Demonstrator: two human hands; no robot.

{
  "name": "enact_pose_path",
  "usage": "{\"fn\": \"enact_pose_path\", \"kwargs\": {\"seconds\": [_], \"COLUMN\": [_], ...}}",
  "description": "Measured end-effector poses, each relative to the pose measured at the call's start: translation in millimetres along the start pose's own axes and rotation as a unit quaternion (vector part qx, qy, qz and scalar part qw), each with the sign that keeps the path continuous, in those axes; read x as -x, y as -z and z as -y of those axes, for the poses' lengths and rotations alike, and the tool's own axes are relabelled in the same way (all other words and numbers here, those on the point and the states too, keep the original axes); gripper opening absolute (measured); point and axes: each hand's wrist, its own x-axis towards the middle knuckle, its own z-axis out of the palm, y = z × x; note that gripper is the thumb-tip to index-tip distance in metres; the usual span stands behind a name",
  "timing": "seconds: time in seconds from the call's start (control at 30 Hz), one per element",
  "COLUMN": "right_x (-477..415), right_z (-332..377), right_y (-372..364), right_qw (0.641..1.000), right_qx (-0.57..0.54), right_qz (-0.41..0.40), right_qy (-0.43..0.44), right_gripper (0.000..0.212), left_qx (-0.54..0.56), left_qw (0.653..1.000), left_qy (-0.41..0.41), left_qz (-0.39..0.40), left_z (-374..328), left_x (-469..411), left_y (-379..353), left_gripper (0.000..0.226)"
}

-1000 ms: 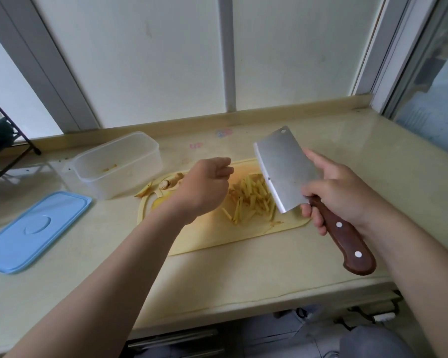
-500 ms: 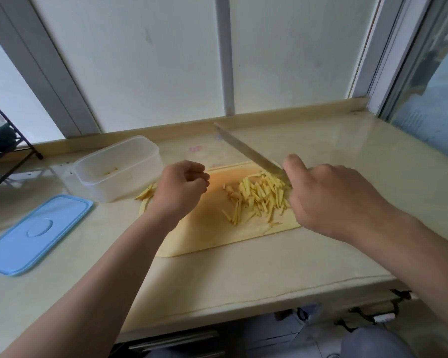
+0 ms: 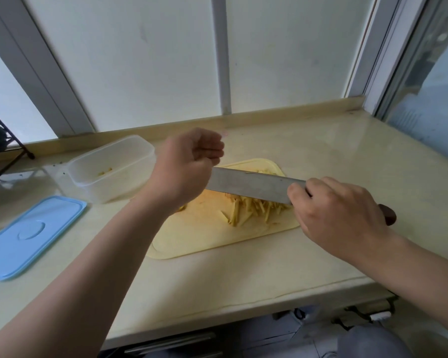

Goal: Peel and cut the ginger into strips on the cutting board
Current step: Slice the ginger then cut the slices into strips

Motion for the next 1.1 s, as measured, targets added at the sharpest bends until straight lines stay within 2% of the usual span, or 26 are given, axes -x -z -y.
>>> {"fn": "enact_pose_path", "kwargs": {"seconds": [0.13, 0.3, 0.4, 0.5, 0.6, 0.67, 0.87, 0.93, 1.1], "right_x": [4, 10, 14, 16, 17, 19, 27, 28, 29], "right_z": [-2, -6, -6, -4, -2, -1, -3, -5, -12], "right_y": [0, -3, -6, -7, -5, -4, -2, 0, 3], "right_qw": [1.000, 1.000, 1.000, 1.000, 0.999, 0.999, 0.999, 0.999, 0.999], "right_qx": [0.010, 0.018, 0.007, -0.013, -0.038, -0.043, -0.043, -0.046, -0.042], "right_qz": [-0.006, -0.016, -0.014, -0.012, -0.013, -0.009, -0.005, -0.004, 0.011], "right_qy": [-0.005, -0.001, -0.001, 0.006, 0.017, 0.018, 0.017, 0.013, 0.006], "right_gripper": [0.023, 0.025, 0.024, 0.022, 0.017, 0.017, 0.020, 0.021, 0.023], "left_qx": [0.012, -0.198, -0.265, -0.322, -0.404, -0.473, -0.610, -0.598, -0.468], "left_qw": [0.998, 0.973, 0.953, 0.920, 0.878, 0.846, 0.772, 0.784, 0.873], "left_qy": [0.021, -0.070, -0.083, -0.123, -0.126, -0.123, -0.095, -0.081, -0.081], "left_qz": [0.063, 0.098, 0.122, 0.185, 0.222, 0.212, 0.148, 0.145, 0.111], "left_z": [-1, 6, 8, 7, 9, 15, 29, 28, 22], "left_x": [-9, -17, -18, -18, -24, -30, -49, -55, -61], "left_y": [-14, -22, -23, -28, -37, -41, -47, -48, -47], "left_gripper": [0.033, 0.033, 0.024, 0.017, 0.041, 0.056, 0.065, 0.058, 0.024]}}
